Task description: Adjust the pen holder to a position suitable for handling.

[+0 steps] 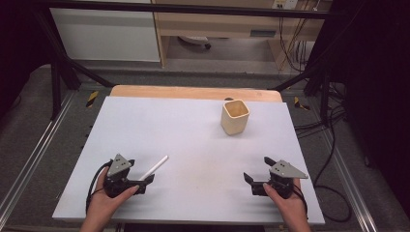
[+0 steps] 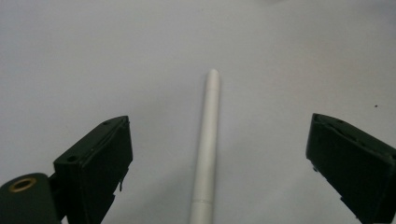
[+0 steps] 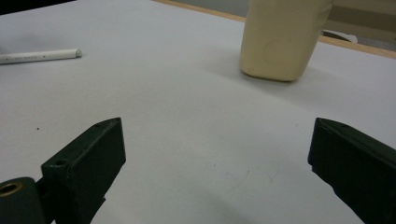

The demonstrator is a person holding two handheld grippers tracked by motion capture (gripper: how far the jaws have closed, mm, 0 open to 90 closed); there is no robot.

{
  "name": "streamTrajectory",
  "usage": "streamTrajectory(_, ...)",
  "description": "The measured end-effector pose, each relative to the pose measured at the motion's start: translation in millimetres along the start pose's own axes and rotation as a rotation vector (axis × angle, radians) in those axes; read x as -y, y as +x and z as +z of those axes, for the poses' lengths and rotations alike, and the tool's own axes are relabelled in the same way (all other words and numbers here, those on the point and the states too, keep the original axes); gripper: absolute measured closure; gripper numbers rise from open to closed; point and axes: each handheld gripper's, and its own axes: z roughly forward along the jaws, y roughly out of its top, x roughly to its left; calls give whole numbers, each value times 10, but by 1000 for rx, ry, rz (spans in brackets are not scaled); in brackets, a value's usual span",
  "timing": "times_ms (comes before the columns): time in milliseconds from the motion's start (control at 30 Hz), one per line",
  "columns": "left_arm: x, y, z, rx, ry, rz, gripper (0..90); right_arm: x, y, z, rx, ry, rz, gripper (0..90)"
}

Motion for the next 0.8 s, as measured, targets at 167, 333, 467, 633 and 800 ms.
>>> streamTrajectory(167, 36, -25, 31, 5, 46, 24, 89, -11, 1, 8, 5, 2, 1, 41)
streamTrajectory(333, 58, -39, 62, -5, 87, 41, 121, -10, 21, -16, 11, 5, -1, 39)
streamTrajectory(467, 84, -29, 83, -7, 114, 42, 165, -3, 13, -11, 15, 10, 4, 38)
streamTrajectory(633, 88, -24, 94, -16, 123, 45, 221, -2, 10, 1, 15, 16, 10, 36)
streamTrajectory(800, 89, -19, 110, -20, 130, 43, 338, 3, 14, 7, 11, 21, 8, 36)
